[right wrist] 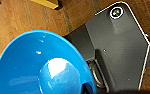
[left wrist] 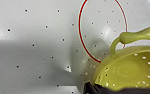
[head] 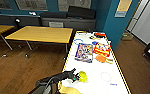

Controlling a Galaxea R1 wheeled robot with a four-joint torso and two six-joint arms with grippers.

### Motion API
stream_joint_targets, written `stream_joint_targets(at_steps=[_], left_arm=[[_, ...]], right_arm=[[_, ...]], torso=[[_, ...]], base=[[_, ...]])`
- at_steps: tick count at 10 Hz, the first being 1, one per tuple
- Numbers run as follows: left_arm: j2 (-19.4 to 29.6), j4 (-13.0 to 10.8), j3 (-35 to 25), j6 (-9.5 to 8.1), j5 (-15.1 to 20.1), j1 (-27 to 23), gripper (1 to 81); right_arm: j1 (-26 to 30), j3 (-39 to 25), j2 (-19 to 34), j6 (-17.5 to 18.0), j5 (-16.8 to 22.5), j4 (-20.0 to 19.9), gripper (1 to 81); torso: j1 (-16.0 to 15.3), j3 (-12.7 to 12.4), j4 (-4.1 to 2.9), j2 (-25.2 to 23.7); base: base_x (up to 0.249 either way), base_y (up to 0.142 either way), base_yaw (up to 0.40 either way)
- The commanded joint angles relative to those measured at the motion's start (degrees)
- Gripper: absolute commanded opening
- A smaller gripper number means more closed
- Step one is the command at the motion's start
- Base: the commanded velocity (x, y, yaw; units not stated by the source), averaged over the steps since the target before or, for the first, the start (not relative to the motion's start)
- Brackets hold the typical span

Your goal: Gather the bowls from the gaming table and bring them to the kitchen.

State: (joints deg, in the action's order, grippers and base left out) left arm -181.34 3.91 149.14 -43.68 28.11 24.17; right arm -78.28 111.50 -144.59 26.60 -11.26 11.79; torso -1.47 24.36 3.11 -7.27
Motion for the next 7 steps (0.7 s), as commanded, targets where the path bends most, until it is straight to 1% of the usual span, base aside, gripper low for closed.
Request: stream_joint_targets(at_steps=[1, 3, 4, 6, 7], left_arm=[[-3.2, -3.2, -3.1, 0.17, 3.7, -8.4, 1.0], [-2.9, -4.4, -4.2, 0.26, 3.9, -9.6, 1.0], [-1.6, -4.4, -8.2, 0.26, 5.6, -11.8, 1.0], [4.1, -4.4, -23.3, 0.26, 6.1, -16.5, 1.0], [7.6, -4.4, -30.2, 0.26, 6.0, -17.9, 1.0]], right_arm=[[1.9, -0.6, 1.3, 0.0, 2.7, 0.7, 1.0], [1.9, -0.1, 1.0, 0.0, 2.9, 0.8, 1.0], [1.9, -0.4, 1.1, 0.0, 2.9, 0.9, 1.0], [1.8, -0.9, 1.6, 0.0, 2.9, 1.0, 1.0], [1.8, -1.3, 1.8, 0.0, 2.9, 1.0, 1.0]], torso=[[0.0, 0.0, 0.0, 0.0], [0.0, 0.0, 0.0, 0.0], [0.0, 0.0, 0.0, 0.0], [0.0, 0.0, 0.0, 0.0], [0.0, 0.0, 0.0, 0.0]], base=[[0.0, 0.0, 0.0], [0.0, 0.0, 0.0], [0.0, 0.0, 0.0], [0.0, 0.0, 0.0], [0.0, 0.0, 0.0]])
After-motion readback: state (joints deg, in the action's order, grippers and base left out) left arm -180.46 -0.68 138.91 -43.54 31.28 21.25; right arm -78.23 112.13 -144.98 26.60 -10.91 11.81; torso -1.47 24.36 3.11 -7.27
